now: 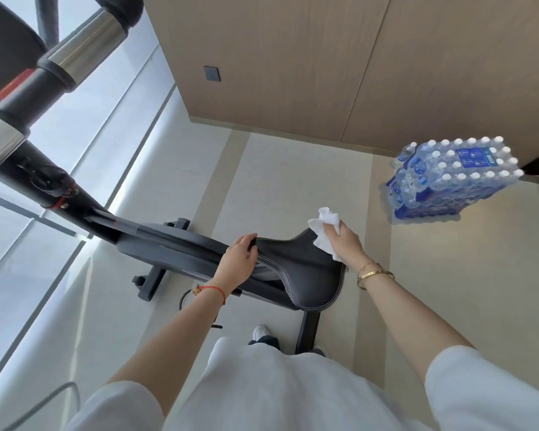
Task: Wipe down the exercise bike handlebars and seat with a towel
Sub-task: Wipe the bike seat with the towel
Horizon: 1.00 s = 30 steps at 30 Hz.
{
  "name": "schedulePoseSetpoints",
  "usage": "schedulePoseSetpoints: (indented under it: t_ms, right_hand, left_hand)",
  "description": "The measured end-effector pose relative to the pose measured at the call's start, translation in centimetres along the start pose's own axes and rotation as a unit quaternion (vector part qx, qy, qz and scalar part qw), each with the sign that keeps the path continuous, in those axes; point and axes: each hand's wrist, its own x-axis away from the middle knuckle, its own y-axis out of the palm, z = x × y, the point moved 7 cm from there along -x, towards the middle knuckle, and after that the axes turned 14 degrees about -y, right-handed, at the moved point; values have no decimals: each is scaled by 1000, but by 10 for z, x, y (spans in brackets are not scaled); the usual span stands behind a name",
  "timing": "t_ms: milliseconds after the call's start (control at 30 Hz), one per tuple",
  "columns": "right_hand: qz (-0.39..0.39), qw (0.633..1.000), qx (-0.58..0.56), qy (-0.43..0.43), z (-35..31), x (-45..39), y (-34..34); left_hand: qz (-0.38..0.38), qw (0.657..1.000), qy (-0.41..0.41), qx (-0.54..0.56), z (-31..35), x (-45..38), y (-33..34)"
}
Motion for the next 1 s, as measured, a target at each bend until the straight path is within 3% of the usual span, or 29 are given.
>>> schedulePoseSetpoints:
  t_ms: [200,300,467,667,1000]
  right_hand:
    - [142,983,2,-114,10,55,13]
    - [164,974,94,-126,19,81,29]
    - [107,927,308,-184,17,83,38]
    - [61,930,303,-199,-3,72,35]
    - [-51,859,390,-329,-13,98,58]
  left_hand:
    - [-5,1000,20,8,-2,0,-1]
    - [-5,1000,27,9,-2,0,-1]
    - [-8,999,34,9,-2,0,-1]
    - [-11,999,38,2,-4,-1,-1]
    - [-12,999,45,-6,-4,-1,-1]
